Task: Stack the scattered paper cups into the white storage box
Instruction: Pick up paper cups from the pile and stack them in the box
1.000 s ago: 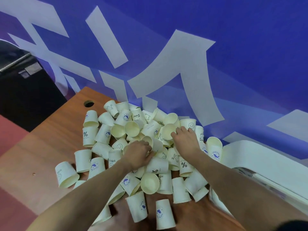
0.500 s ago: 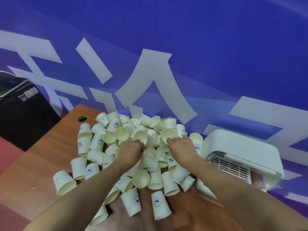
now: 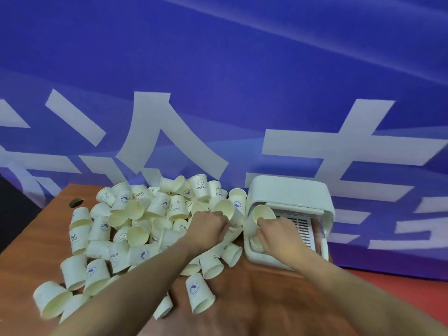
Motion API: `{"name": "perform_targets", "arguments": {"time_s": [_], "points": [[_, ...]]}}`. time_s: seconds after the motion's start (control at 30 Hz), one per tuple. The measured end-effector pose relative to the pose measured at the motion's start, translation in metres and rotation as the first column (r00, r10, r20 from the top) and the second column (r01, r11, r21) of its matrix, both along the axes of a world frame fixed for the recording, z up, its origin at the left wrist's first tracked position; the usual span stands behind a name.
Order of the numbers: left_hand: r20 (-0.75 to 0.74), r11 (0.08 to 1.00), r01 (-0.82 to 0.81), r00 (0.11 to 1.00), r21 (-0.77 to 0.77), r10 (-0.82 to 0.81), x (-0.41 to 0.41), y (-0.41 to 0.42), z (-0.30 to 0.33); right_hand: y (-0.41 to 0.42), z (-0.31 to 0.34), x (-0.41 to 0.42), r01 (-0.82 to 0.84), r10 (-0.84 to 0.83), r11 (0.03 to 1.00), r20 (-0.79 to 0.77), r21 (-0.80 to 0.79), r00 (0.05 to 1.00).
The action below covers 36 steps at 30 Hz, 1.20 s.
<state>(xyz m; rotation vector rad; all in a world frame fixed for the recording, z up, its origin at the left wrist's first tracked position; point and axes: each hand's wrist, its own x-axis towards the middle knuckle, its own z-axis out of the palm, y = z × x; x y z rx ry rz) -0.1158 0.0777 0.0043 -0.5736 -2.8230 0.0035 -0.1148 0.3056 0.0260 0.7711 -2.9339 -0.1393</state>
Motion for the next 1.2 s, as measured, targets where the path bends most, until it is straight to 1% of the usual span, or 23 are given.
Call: {"name": "perform_targets", "arguments": {"time_s": [0.1,0.13,0.2,0.33,0.47,0.57,0.7,0.73,0.8,0.9,1.03,1.13,1.2], "points": [[0.02,0.997,0.073,0.997,-0.011,-0.072,0.001,0.03,0.003,0.034,-0.001,0.01,0.043,-0.043,0.999,-0.001,-0.011,0.999],[0.026,0.995,0.095,0.995,-0.029,-0.094,0.0,0.04,0.004,0.044,-0.001,0.014,0.065,-0.065,0.997,0.021,-0.028,0.998],[0.047,0.986,0.143,0.989,-0.082,-0.14,-0.002,0.058,0.004,0.064,-0.005,0.019,0.073,-0.071,0.995,0.04,-0.067,0.997],[0.114,0.958,0.224,0.972,-0.179,-0.206,-0.008,0.084,0.0,0.088,-0.01,0.022,0.12,-0.115,0.991,0.077,-0.058,0.99],[0.193,0.928,0.232,0.964,-0.291,-0.181,-0.018,0.096,-0.013,0.1,-0.01,0.023,0.113,-0.108,0.992,0.088,-0.052,0.99],[0.281,0.908,0.275,0.941,-0.317,-0.187,-0.022,0.102,-0.02,0.106,-0.015,0.017,0.112,-0.108,0.992,0.066,-0.063,0.992],[0.34,0.888,0.285,0.927,-0.362,-0.158,-0.029,0.112,-0.033,0.108,-0.023,0.006,0.097,-0.094,0.991,0.042,-0.086,0.995],[0.362,0.885,0.288,0.92,-0.365,-0.15,-0.03,0.114,-0.036,0.107,-0.024,0.004,0.096,-0.093,0.992,0.039,-0.086,0.995],[0.399,0.883,0.29,0.907,-0.369,-0.131,-0.033,0.116,-0.045,0.106,-0.028,-0.001,0.086,-0.084,0.996,0.046,-0.036,0.995],[0.422,0.903,0.274,0.899,-0.332,-0.118,-0.036,0.115,-0.053,0.106,-0.033,-0.005,0.104,-0.104,0.995,0.05,0.008,0.993],[0.391,0.92,0.252,0.912,-0.301,-0.122,-0.037,0.106,-0.055,0.099,-0.039,-0.008,0.076,-0.075,0.997,0.034,-0.01,0.997],[0.359,0.931,0.211,0.928,-0.299,-0.095,-0.036,0.097,-0.051,0.088,-0.035,-0.007,0.036,-0.036,0.999,-0.001,-0.029,0.999],[0.339,0.94,0.17,0.939,-0.296,-0.063,-0.033,0.088,-0.045,0.078,-0.028,-0.005,0.012,-0.012,1.0,-0.025,-0.006,1.0]]}}
